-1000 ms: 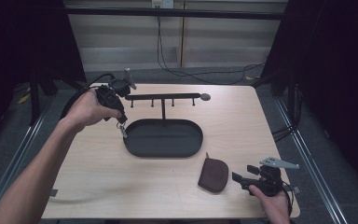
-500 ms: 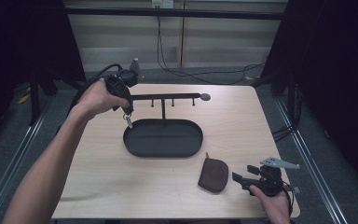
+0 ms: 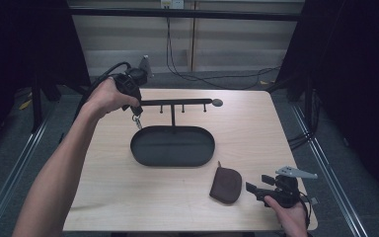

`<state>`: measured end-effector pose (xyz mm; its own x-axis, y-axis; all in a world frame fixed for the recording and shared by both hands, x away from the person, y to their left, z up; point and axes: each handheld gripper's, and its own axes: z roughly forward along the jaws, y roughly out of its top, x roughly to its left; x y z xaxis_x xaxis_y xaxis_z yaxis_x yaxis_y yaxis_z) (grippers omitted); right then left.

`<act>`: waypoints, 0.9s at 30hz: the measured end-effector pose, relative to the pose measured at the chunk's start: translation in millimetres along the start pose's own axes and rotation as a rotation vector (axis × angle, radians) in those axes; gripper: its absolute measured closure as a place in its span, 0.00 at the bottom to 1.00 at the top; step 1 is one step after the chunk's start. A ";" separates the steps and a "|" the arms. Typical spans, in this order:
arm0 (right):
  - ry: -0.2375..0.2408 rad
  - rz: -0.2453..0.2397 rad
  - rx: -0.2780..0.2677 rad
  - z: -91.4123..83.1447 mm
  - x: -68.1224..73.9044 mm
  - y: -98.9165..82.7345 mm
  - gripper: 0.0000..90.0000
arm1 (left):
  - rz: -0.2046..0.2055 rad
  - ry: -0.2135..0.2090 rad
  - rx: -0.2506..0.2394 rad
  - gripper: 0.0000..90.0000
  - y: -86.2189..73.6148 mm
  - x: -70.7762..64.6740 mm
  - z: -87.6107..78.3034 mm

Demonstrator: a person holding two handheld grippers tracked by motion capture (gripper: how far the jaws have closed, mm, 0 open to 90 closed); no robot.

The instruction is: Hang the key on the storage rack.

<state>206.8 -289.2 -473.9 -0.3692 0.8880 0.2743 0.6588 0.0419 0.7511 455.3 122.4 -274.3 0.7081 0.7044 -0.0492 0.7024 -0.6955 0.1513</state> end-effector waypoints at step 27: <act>0.002 -0.010 0.008 0.9 1.1 -0.1 0.24 | -0.025 -0.016 -0.023 0.99 9.2 11.7 8.8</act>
<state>206.9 -287.8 -474.3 -0.3766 0.8868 0.2680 0.6602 0.0539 0.7491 470.7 123.0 -282.2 0.6916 0.7190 -0.0691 0.7181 -0.6742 0.1722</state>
